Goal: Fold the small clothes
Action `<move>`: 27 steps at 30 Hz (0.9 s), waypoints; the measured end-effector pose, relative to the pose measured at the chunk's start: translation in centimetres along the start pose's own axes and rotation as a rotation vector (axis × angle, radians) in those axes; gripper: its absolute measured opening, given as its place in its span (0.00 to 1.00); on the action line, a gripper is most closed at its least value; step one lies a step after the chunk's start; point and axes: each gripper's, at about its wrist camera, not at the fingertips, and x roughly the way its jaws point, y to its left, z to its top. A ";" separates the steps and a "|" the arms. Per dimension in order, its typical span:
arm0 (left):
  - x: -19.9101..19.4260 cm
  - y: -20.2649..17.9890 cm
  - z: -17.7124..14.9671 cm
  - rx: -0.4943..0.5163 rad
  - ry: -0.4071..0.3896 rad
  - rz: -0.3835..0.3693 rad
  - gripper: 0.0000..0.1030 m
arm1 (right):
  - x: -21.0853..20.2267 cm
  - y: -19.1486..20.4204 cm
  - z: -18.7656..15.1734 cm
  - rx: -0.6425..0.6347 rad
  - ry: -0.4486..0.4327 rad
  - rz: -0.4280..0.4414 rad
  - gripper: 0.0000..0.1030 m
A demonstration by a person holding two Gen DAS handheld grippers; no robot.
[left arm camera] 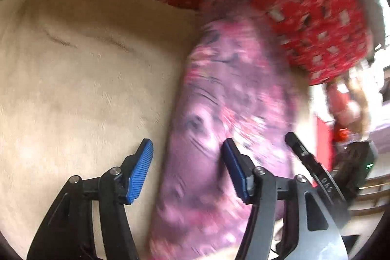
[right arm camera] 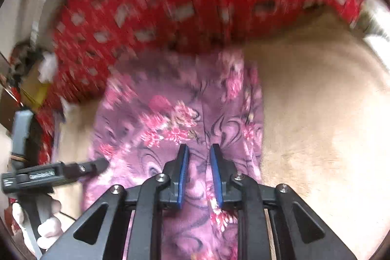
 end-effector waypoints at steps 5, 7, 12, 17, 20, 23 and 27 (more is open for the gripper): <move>-0.4 0.2 -2.7 0.019 -0.018 0.025 0.62 | -3.6 0.9 -2.5 -0.036 -0.069 0.060 0.35; 1.4 0.7 -3.6 0.020 0.042 0.072 0.64 | -1.0 0.5 -4.7 -0.103 0.058 -0.033 0.33; -1.2 1.5 -3.0 -0.020 0.025 -0.059 0.63 | -5.0 -1.9 -3.2 0.039 -0.040 0.063 0.35; -0.7 2.4 -1.3 -0.056 0.062 -0.129 0.63 | -5.3 -5.9 -1.9 0.237 -0.084 0.087 0.50; 1.9 1.7 -0.7 -0.060 0.104 -0.141 0.66 | -3.1 -6.6 -2.3 0.274 -0.022 0.137 0.52; 3.2 1.4 -0.8 -0.093 0.123 -0.169 0.67 | -0.4 -5.5 -2.2 0.284 0.050 0.220 0.61; 2.0 0.9 -1.3 -0.070 0.092 -0.142 0.70 | 0.5 -3.2 -1.6 0.159 0.040 0.189 0.67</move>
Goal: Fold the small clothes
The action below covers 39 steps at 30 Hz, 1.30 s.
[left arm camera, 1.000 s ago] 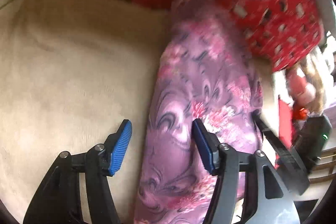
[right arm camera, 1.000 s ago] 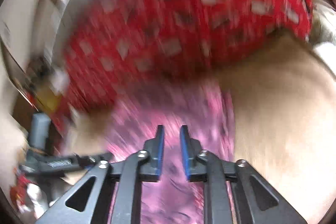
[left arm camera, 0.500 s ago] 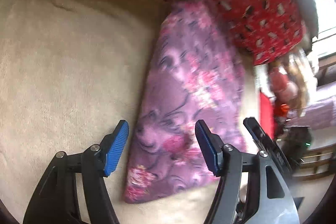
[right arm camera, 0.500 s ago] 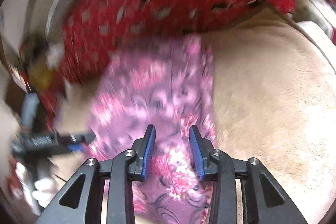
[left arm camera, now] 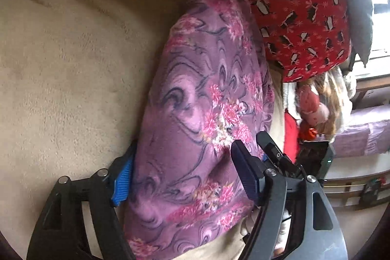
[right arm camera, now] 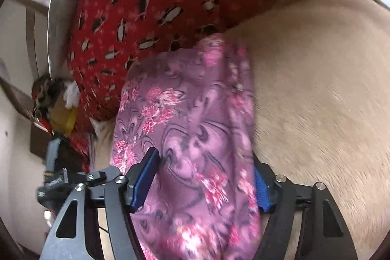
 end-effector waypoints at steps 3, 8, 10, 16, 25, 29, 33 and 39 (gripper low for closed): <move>-0.3 -1.5 -0.5 0.088 -0.047 0.092 0.31 | 0.1 1.5 -0.2 -0.093 0.012 -0.048 0.41; -1.9 -3.2 -1.8 0.143 -0.108 0.142 0.27 | -1.9 3.1 -1.0 -0.159 -0.037 -0.082 0.25; -3.2 -3.6 -2.6 0.150 -0.120 0.141 0.26 | -3.0 4.1 -1.4 -0.175 -0.054 -0.078 0.24; -9.1 -3.4 -6.4 0.123 -0.145 0.096 0.26 | -6.6 7.7 -3.8 -0.202 -0.074 -0.023 0.24; -12.4 -0.1 -15.8 0.086 -0.120 0.109 0.28 | -10.2 10.2 -12.7 -0.173 -0.023 0.100 0.24; -9.1 4.0 -17.9 0.016 -0.010 0.193 0.31 | -7.8 7.6 -16.8 -0.095 0.061 0.063 0.26; -10.9 5.4 -18.3 -0.006 -0.025 0.134 0.35 | -6.8 5.4 -18.6 -0.033 0.112 0.008 0.31; -14.3 0.7 -16.4 0.147 -0.208 0.205 0.35 | -10.6 8.8 -14.6 -0.096 -0.087 0.000 0.34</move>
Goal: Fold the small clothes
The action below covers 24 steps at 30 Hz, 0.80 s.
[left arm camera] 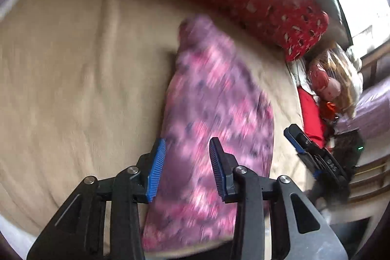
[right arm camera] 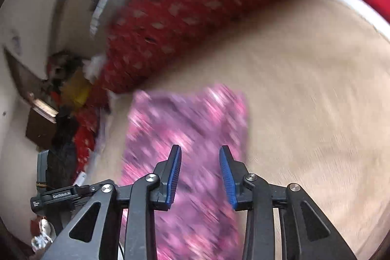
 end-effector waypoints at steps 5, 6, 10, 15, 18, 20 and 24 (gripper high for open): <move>3.4 -4.5 3.4 0.152 -0.024 0.107 0.35 | 3.7 4.4 2.2 -0.216 0.013 -0.074 0.31; 4.8 -5.4 4.1 0.180 -0.018 0.147 0.36 | 4.6 4.5 2.5 -0.225 0.018 -0.086 0.31; 10.2 -5.6 5.8 0.210 0.037 0.282 0.42 | 7.5 2.9 2.6 -0.232 0.053 -0.171 0.30; 13.3 -4.6 7.0 0.215 0.098 0.343 0.54 | 10.6 0.5 2.4 -0.219 0.130 -0.221 0.24; 12.0 -4.1 7.2 0.171 0.097 0.321 0.50 | 10.6 0.5 3.0 -0.211 0.153 -0.207 0.24; 9.7 -4.4 6.1 0.175 0.061 0.306 0.49 | 9.1 0.7 3.1 -0.183 0.151 -0.180 0.30; 6.6 -4.3 2.4 0.176 0.003 0.344 0.50 | 5.3 1.2 1.5 -0.185 0.129 -0.063 0.31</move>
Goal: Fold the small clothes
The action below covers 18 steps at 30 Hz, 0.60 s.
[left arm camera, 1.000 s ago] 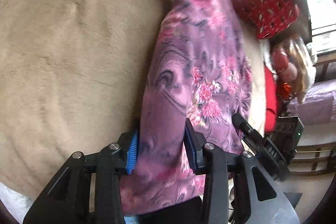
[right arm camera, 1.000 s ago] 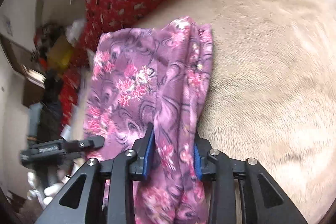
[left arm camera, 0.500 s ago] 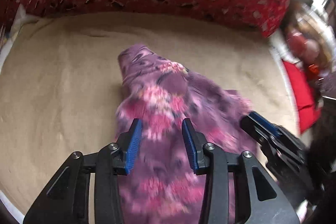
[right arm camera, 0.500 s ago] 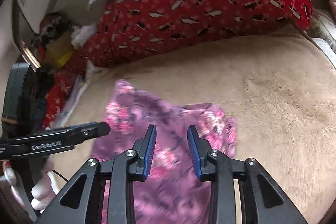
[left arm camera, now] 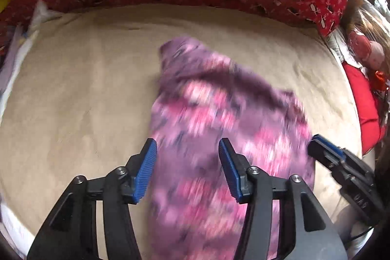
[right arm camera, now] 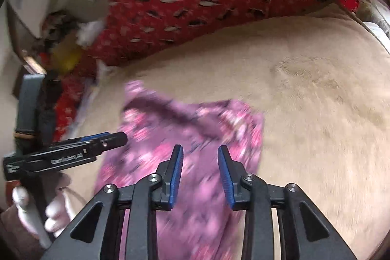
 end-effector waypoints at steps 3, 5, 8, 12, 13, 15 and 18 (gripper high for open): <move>1.3 0.5 -2.7 -0.029 0.047 0.015 0.52 | 0.0 0.7 -2.3 -0.058 0.026 -0.024 0.29; 2.4 0.7 -3.4 -0.036 0.074 0.018 0.54 | 2.0 0.8 -3.7 -0.100 0.099 -0.096 0.29; 1.5 1.2 -3.7 -0.063 0.069 0.001 0.54 | 1.6 0.9 -3.5 -0.052 0.073 -0.105 0.29; 0.5 1.4 -4.3 -0.042 0.061 0.011 0.54 | -0.9 1.8 -4.0 -0.039 0.048 -0.096 0.33; 0.5 1.4 -4.6 -0.042 0.061 0.007 0.54 | -1.3 2.0 -4.5 -0.044 0.044 -0.099 0.33; 0.4 1.6 -5.1 -0.048 0.063 -0.001 0.54 | -1.9 2.1 -5.7 -0.041 0.047 -0.112 0.34; 0.0 1.8 -6.0 -0.052 0.062 -0.010 0.54 | -2.3 1.7 -7.5 -0.027 0.056 -0.153 0.35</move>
